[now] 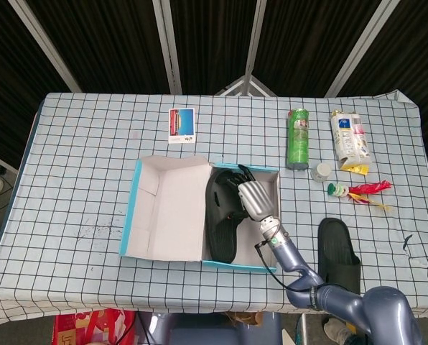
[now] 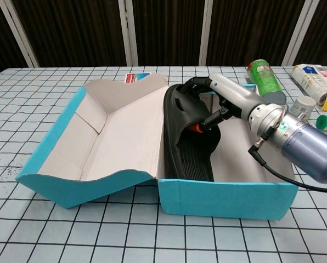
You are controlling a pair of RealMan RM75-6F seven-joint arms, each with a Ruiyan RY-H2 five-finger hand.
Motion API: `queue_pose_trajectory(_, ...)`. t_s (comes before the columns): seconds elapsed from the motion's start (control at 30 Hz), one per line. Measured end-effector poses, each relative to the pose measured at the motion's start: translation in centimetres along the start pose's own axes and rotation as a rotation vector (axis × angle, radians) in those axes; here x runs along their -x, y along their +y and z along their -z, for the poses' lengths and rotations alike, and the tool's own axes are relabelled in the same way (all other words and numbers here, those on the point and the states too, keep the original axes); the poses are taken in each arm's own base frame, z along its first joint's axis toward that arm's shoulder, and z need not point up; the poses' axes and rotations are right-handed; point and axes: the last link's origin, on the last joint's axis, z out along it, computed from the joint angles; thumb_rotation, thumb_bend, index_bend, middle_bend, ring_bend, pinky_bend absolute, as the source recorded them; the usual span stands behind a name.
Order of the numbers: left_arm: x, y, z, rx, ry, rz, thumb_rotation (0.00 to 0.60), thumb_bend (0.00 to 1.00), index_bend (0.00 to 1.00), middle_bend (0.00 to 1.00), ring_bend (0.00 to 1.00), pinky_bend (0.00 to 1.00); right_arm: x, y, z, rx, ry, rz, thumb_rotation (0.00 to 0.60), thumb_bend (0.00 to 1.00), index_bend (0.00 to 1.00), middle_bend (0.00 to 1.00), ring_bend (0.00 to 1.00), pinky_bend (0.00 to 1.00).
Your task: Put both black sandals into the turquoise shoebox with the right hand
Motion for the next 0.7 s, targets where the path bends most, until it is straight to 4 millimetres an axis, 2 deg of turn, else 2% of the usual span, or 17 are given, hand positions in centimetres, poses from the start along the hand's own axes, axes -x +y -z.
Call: queue_pose_trajectory(0.7, 0.0, 0.0, 0.0, -0.002, -0.002, -0.004, 0.600, 0.37, 0.10, 0.03, 0.00, 0.09, 1.3, 0.8, 0.3, 0.032, -0.099, 0.082, 0.600, 0.48, 0.59, 0.62, 0.24, 0.00)
